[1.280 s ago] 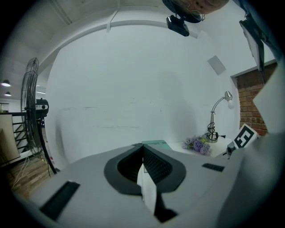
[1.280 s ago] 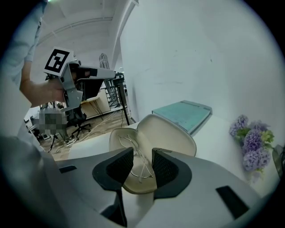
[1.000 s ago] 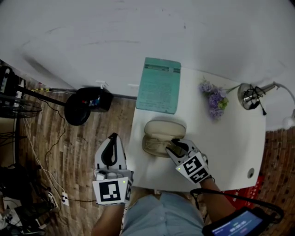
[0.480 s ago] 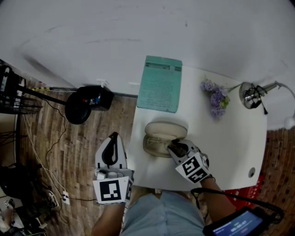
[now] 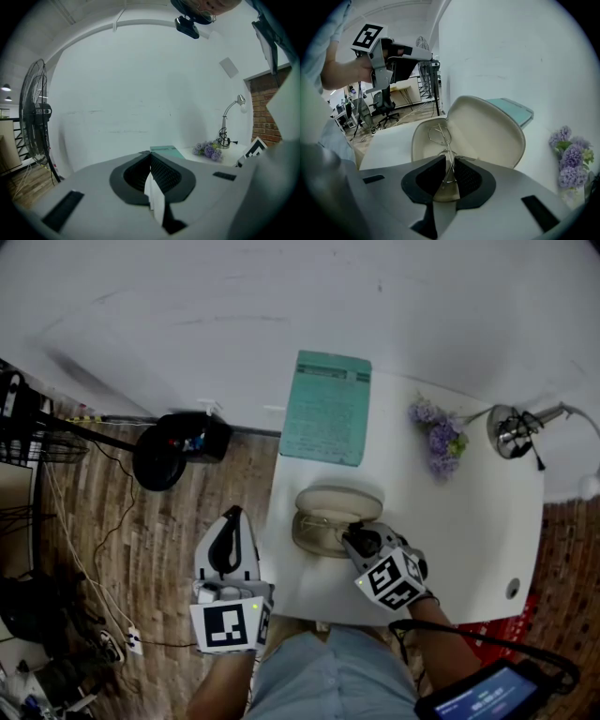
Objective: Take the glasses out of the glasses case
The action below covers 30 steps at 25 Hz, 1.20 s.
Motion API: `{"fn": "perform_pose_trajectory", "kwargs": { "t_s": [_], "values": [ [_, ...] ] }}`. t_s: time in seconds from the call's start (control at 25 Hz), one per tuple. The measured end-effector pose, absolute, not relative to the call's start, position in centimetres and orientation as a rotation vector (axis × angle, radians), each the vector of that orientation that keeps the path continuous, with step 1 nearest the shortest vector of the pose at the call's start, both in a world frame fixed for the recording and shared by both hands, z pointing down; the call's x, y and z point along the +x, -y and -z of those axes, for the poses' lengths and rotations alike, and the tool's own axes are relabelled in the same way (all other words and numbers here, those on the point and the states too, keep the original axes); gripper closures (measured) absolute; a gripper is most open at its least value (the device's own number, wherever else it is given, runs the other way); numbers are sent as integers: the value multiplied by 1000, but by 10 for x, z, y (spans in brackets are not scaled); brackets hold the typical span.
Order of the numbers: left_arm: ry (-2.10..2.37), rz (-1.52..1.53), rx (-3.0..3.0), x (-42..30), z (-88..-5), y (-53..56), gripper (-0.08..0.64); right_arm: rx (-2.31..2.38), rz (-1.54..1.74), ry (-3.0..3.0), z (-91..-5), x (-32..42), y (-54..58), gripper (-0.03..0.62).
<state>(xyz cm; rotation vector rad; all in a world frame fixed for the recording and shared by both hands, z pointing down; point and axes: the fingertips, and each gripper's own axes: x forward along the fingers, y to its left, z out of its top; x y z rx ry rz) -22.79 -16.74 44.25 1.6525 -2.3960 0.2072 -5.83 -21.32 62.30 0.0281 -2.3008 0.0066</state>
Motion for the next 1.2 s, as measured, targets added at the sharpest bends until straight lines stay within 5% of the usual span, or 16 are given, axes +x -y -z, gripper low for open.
{"fn": "perform_pose_trajectory", "kwargs": {
  "t_s": [1.2],
  "values": [
    [2455, -203, 1744, -209, -401, 165, 554, 220, 79, 2439, -575, -61, 242, 555]
  ]
}}
